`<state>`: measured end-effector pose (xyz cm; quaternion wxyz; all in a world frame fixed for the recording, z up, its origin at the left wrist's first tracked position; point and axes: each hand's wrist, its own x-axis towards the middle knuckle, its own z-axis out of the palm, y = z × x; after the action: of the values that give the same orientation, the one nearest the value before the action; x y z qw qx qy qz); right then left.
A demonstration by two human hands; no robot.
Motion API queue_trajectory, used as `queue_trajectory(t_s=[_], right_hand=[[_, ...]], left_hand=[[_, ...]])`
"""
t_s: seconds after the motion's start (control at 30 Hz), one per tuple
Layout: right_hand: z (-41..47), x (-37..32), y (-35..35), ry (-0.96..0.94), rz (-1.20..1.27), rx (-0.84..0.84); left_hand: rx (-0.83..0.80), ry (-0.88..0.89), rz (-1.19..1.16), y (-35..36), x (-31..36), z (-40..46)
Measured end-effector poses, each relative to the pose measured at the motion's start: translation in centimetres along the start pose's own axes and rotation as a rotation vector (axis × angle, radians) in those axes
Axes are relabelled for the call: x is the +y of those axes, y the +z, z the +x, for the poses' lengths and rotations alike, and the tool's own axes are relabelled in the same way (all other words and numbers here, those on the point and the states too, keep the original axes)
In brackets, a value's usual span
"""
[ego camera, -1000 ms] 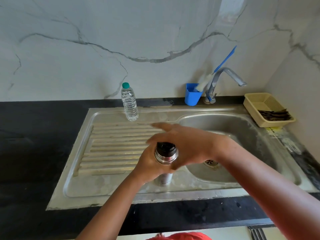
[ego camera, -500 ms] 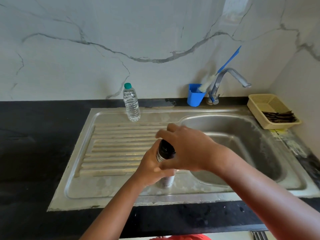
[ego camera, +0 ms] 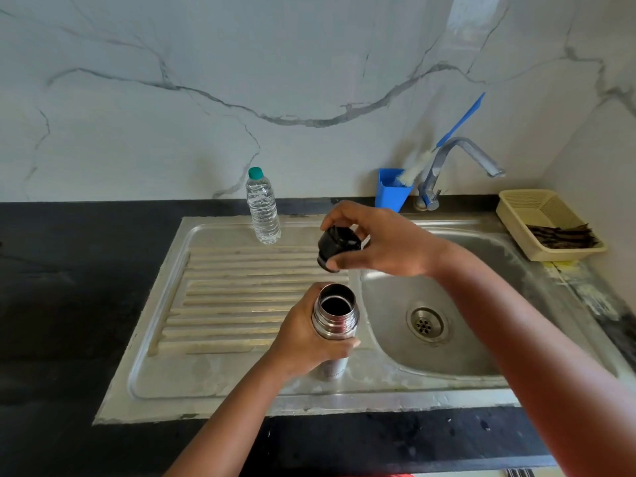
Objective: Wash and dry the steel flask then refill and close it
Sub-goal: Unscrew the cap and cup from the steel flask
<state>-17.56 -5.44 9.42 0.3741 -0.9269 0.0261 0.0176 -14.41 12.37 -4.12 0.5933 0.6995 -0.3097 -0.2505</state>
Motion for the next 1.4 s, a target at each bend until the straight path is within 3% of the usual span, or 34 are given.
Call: queue_trajectory(t_s=[0.17,0.27,0.67,1.13,1.27,1.4], right_hand=[[4.2,6.2,3.1,0.199,0.267,0.080],[5.9,9.5,5.9,0.279,0.284,0.081],[11.1,14.6,11.5,0.335,-0.117,0.123],[11.5,15.7,12.4,0.364,-0.129,0.046],[10.4,14.8,11.5,0.357,-0.093,0.148],[7.0,13.1,10.5,0.192,-0.002,0.396]], left_hand=[[0.017,0.013,0.038,0.1,0.3,0.0],[0.016,0.018,0.051,0.0,0.1,0.1],[0.000,0.012,0.098,-0.2,0.1,0.0],[0.013,0.005,0.091,-0.2,0.1,0.0],[0.015,0.005,0.092,-0.2,0.2,0.0],[0.021,0.007,0.081,-0.2,0.2,-0.1]])
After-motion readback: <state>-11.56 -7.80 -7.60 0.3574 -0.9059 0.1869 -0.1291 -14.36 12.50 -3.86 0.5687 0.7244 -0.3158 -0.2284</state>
